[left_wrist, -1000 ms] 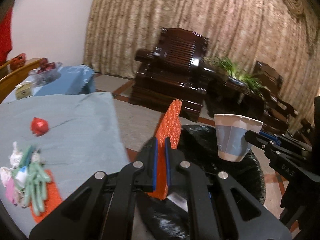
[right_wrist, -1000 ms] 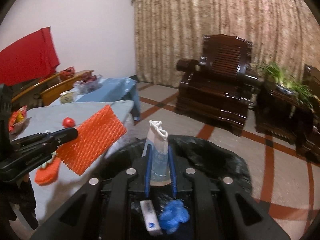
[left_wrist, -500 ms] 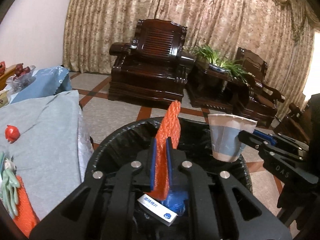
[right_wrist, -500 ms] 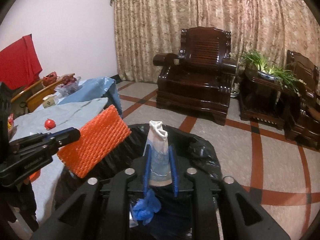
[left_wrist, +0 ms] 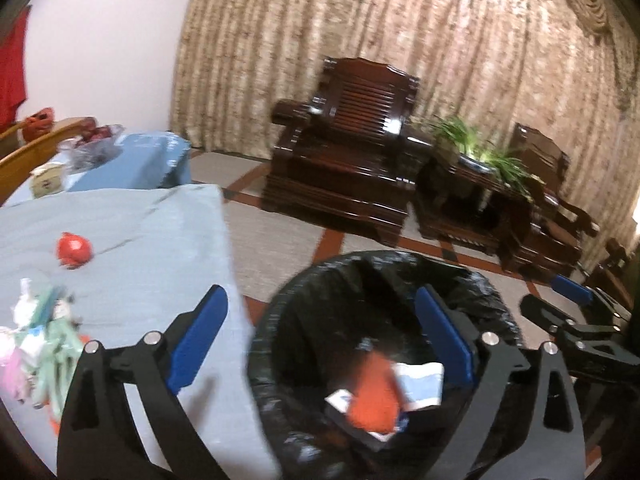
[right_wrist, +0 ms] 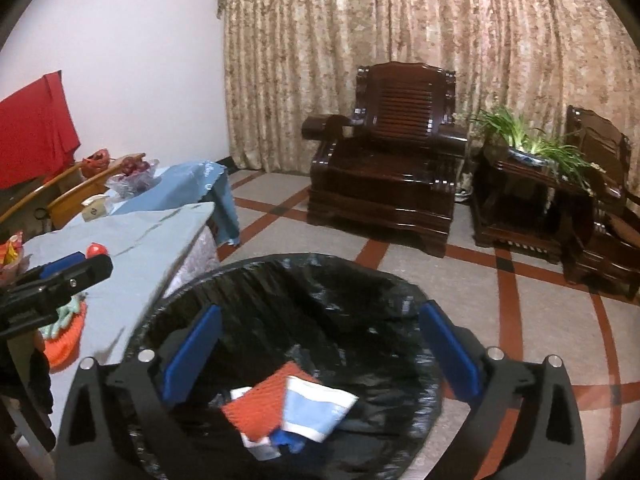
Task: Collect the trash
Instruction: 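Move both tools back to the table toward the tissues and gloves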
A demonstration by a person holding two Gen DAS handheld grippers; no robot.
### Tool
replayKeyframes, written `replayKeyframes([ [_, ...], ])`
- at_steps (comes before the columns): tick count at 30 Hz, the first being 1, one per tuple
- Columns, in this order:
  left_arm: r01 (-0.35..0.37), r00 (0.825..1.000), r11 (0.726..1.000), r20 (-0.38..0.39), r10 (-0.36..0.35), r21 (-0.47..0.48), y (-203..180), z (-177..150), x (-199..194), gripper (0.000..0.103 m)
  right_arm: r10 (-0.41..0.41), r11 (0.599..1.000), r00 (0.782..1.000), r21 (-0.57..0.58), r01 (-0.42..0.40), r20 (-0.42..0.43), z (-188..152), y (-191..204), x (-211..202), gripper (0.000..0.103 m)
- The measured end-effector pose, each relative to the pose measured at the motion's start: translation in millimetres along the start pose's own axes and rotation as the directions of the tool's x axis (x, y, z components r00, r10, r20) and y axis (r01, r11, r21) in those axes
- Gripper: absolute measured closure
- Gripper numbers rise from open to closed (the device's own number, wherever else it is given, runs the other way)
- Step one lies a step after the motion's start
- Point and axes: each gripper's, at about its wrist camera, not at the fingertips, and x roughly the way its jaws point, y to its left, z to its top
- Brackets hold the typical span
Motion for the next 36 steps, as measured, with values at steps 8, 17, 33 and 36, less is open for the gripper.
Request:
replayKeyframes([
  [8,-0.129,0.991,0.991,0.030,0.130,-0.042,55,3,-40,0.009,0.085,0.996,0.996,-0.020,-0.085,-0.001,6,41,2,0.006],
  [17,-0.271,0.960,0.960,0.056,0.275,-0.072,119,-10,-89,0.009,0.202,0.977,0.979,-0.076,-0.201,0.002,16,110,11,0.006],
  [33,-0.479,0.870,0.862,0.043,0.492,-0.166,232,-44,-151,0.009,0.376,0.906,0.926,-0.193,-0.376,-0.036,8,252,40,0.006],
  [36,-0.504,0.856,0.846,0.031,0.516,-0.171,246,-48,-152,0.009,0.390,0.897,0.918,-0.197,-0.396,-0.069,3,270,51,0.007],
])
